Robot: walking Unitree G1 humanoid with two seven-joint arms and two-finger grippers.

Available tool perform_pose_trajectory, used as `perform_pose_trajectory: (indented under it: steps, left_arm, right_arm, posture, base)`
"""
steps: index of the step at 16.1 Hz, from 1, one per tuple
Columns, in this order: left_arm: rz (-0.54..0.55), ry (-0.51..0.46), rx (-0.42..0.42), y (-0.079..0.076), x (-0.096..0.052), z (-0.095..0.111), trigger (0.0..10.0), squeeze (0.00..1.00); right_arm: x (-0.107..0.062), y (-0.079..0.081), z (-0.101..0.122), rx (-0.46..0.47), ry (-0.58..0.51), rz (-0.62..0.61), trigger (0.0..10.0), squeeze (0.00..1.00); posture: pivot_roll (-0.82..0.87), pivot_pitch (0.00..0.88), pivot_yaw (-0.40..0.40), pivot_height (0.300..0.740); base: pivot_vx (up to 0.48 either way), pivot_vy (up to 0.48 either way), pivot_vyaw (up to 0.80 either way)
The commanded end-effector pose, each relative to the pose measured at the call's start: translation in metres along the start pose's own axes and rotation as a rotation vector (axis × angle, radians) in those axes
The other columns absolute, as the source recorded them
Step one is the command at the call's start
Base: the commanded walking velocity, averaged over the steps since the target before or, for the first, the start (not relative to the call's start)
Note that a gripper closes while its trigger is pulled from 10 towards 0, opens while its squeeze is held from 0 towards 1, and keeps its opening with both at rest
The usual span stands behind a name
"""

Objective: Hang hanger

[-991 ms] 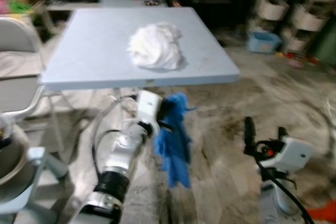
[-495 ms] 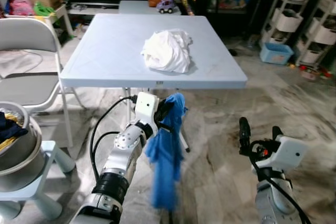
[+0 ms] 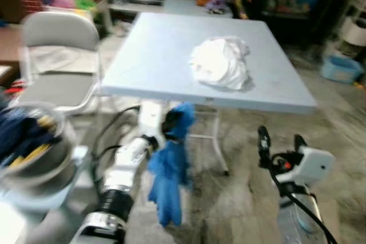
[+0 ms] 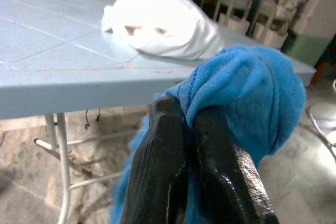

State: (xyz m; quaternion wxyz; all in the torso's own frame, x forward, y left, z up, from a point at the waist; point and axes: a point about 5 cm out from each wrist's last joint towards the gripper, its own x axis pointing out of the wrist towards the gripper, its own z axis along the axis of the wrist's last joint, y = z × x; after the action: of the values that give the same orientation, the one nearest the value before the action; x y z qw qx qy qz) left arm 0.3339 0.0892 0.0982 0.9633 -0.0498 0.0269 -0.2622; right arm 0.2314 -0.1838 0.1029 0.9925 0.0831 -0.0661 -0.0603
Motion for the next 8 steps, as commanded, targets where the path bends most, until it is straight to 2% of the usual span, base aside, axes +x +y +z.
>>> perform_pose_trajectory:
  steps: [1,5,8]
  left_arm:
    - [-0.067,-0.025,0.003,-0.0192,0.0096,0.0053,10.0,0.00]
    - [-0.079,-0.020,-0.006,-0.0219,0.0097,0.0032,10.0,0.00]
    - [-0.074,0.011,-0.009,-0.0224,0.0090,-0.0014,10.0,0.00]
  right_arm:
    - [-0.0037,-0.0104,0.0015,-0.023,0.010,-0.033,10.0,0.00]
    - [-0.0047,-0.0087,0.0004,-0.019,0.020,-0.031,10.0,0.00]
    - [-0.0033,-0.0080,0.0007,-0.021,0.023,-0.023,10.0,0.00]
  posture:
    - [0.10,0.021,-0.091,0.740]
    - [0.10,0.019,-0.098,0.740]
    - [0.10,0.023,-0.105,0.740]
  base:
    - [0.375,0.296,-0.72]
    - [0.320,0.000,-0.80]
    - [0.000,0.000,-0.80]
